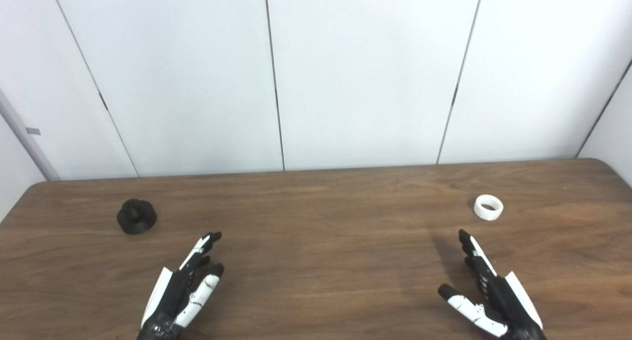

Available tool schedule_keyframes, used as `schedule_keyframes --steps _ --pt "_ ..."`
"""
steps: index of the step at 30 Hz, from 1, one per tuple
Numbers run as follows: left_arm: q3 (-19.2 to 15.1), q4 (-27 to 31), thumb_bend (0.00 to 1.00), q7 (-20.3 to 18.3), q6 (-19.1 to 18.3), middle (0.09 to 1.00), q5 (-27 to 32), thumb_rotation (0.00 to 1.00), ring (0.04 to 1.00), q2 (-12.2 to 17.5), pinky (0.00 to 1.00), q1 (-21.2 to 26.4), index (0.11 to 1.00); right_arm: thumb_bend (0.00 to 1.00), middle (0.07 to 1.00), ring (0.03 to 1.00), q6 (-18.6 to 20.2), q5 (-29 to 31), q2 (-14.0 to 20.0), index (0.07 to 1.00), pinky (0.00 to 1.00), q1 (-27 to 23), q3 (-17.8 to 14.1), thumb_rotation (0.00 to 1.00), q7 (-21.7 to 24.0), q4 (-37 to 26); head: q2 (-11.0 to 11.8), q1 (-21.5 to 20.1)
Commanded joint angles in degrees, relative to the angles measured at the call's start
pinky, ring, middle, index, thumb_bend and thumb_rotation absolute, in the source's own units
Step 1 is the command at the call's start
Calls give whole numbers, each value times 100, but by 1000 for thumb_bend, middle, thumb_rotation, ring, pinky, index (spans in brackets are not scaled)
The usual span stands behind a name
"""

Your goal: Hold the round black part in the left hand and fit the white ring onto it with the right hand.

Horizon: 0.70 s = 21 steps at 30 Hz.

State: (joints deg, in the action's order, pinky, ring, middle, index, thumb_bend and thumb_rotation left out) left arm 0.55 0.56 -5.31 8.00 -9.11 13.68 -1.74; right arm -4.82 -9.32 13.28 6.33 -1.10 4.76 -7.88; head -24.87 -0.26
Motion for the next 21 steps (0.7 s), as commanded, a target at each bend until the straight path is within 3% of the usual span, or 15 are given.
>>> schedule_keyframes --steps 1,10,14,21 --pt "84 -159 540 -28 -86 991 -36 829 969 -16 917 -156 940 509 1000 1000 31 4 68 1000 977 -10 7 589 34 -33 -4 -8" --pt "24 -151 499 39 176 998 -20 783 976 8 927 -170 946 500 1000 1000 73 -3 39 1000 987 -8 26 590 34 -49 34 99" --pt "-133 267 550 228 184 983 -166 730 949 -23 889 -181 921 472 1000 1000 85 9 58 999 989 -21 21 582 48 -28 68 285" --pt "-777 1444 696 579 -24 950 -528 454 942 136 856 -73 847 387 1000 1000 -10 87 167 1000 1000 -50 -38 507 87 54 167 698"
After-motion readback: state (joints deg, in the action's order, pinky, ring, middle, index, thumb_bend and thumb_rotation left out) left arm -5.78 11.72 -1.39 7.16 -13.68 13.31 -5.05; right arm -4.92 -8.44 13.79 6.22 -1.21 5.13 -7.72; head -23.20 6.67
